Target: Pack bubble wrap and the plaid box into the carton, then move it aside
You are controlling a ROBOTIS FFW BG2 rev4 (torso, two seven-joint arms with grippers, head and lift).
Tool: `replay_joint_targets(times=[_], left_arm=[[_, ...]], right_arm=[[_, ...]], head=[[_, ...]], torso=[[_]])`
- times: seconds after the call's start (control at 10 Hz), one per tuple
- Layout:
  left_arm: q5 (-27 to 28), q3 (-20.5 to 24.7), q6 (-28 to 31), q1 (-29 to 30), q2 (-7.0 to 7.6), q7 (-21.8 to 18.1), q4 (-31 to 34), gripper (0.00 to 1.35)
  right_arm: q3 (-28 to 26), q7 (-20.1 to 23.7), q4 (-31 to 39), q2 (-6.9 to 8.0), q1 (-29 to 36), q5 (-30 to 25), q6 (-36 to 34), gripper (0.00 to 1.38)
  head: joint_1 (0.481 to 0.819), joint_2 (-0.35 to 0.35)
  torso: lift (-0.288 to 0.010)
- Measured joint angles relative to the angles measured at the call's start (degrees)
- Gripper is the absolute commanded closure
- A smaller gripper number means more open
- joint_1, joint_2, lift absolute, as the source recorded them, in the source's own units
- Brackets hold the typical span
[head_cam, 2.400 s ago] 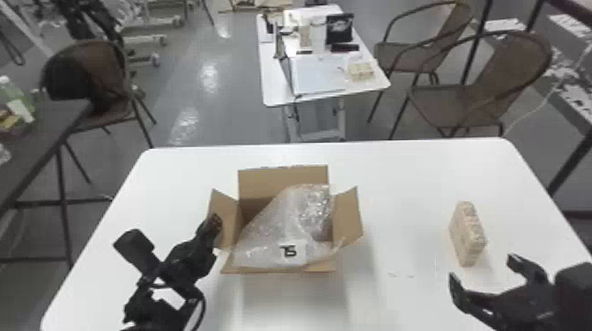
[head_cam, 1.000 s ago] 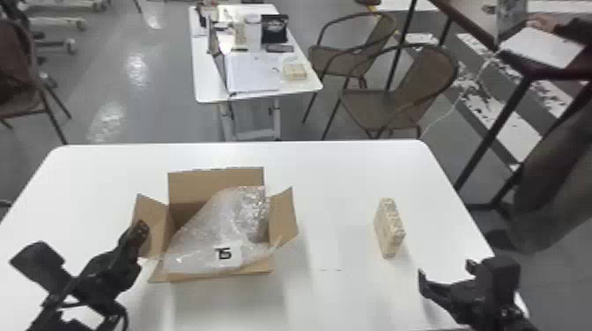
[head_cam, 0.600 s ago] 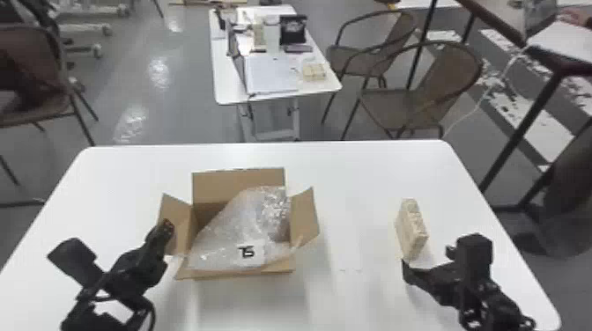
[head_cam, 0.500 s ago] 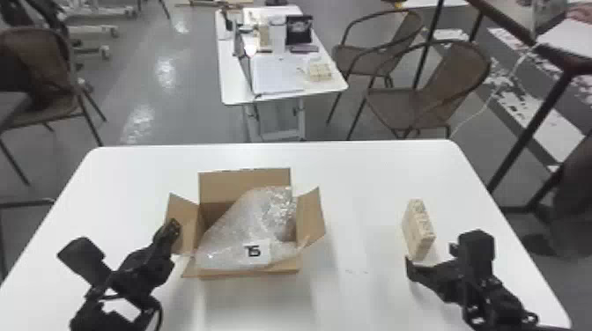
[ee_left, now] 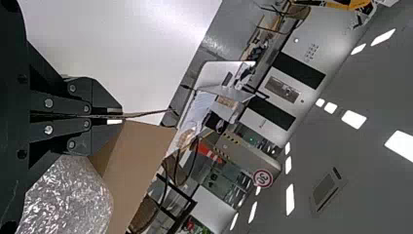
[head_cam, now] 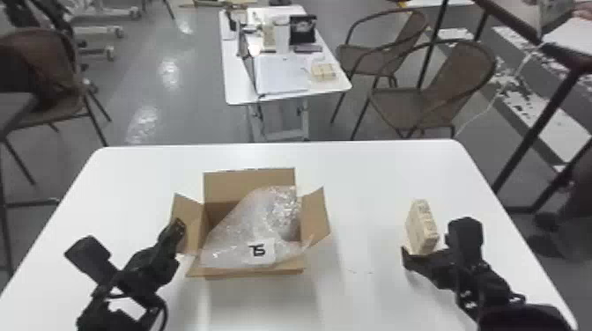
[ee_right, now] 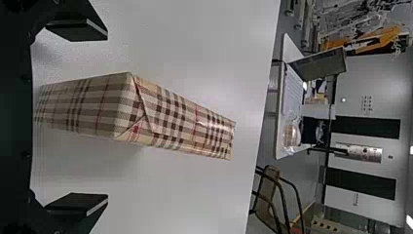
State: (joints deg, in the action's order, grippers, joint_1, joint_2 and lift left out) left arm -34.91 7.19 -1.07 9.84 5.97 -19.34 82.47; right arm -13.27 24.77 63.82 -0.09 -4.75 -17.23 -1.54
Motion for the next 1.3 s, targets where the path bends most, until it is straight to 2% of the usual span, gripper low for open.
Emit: replay_joint_targets(times=[0.1, 0.3, 0.4, 0.5, 1.1, 1.3], left_arm=[[-0.1, 0.0, -0.1, 0.0, -0.03, 0.0, -0.1, 1.21], [-0.2, -0.2, -0.2, -0.1, -0.07, 0.0, -0.4, 1.21], [-0.2, -0.2, -0.3, -0.1, -0.09, 0.0, -0.4, 1.21], [-0.2, -0.2, -0.3, -0.1, -0.14, -0.1, -0.4, 1.21], [-0.3, -0.5, -0.3, 0.0, -0.17, -0.1, -0.4, 1.21], [-0.4, -0.6, -0.3, 0.0, -0.17, -0.1, -0.5, 1.21]], right_arm=[[0.4, 0.0, -1.6, 0.0, -1.1, -0.1, 0.3, 0.23], [0.8, -0.1, -3.0, 0.0, -2.1, 0.1, 0.6, 0.73], [0.8, -0.2, -3.2, 0.0, -2.2, 0.6, 0.6, 0.86], [0.7, -0.2, -3.0, 0.0, -1.9, 1.2, 0.6, 0.93], [0.7, -1.3, 0.9, 0.0, 1.5, 4.0, 0.4, 0.95], [2.6, -1.3, 7.0, 0.0, 4.0, 6.9, 0.3, 0.95]], head=[[0.695, 0.031], [0.695, 0.034], [0.695, 0.034], [0.695, 0.033], [0.695, 0.023], [0.695, 0.031]], torso=[[-0.027], [-0.027], [-0.027], [-0.027], [-0.027], [-0.027]])
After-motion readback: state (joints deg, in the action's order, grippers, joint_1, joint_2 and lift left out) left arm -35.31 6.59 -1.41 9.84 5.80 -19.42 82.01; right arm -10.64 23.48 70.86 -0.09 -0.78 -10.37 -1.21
